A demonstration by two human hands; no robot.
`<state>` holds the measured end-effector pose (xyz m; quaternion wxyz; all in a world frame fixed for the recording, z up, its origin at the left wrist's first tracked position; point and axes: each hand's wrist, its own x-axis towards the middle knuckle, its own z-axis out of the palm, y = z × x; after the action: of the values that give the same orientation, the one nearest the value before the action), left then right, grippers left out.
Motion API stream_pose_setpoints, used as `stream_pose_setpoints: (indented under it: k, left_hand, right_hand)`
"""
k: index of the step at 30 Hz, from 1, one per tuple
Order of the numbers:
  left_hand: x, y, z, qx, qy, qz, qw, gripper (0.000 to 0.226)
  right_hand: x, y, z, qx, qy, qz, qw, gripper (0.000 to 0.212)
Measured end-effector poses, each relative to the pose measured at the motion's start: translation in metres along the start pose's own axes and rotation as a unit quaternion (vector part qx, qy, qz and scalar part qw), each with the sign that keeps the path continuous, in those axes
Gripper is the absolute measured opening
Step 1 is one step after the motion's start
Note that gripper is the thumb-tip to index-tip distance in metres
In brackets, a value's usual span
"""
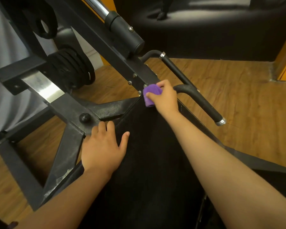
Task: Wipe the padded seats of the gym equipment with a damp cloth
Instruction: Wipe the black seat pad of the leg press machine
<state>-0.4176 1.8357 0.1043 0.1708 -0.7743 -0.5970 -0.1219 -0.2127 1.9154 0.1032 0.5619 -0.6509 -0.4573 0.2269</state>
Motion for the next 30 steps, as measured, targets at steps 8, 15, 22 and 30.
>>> stream_pose_setpoints:
  k: [8, 15, 22, 30]
  left_hand:
    - [0.0, 0.001, 0.0, -0.005, 0.004, 0.003, 1.0, 0.048]
    - [0.0, 0.001, -0.001, -0.006, 0.01, 0.002, 1.0, 0.047]
    - [0.0, 0.001, -0.001, -0.001, 0.011, -0.004, 1.0, 0.049]
    - [0.001, 0.0, 0.0, -0.007, 0.007, -0.004, 1.0, 0.05]
  right_hand:
    - [0.006, 0.046, -0.035, -0.078, 0.13, 0.07, 0.986, 0.025]
    - [0.028, 0.003, -0.003, -0.03, 0.095, 0.053, 0.994, 0.027]
    - [0.031, -0.005, 0.014, -0.033, 0.053, -0.036, 0.997, 0.025]
    - [0.008, 0.073, -0.045, -0.135, 0.162, 0.08, 0.974, 0.024]
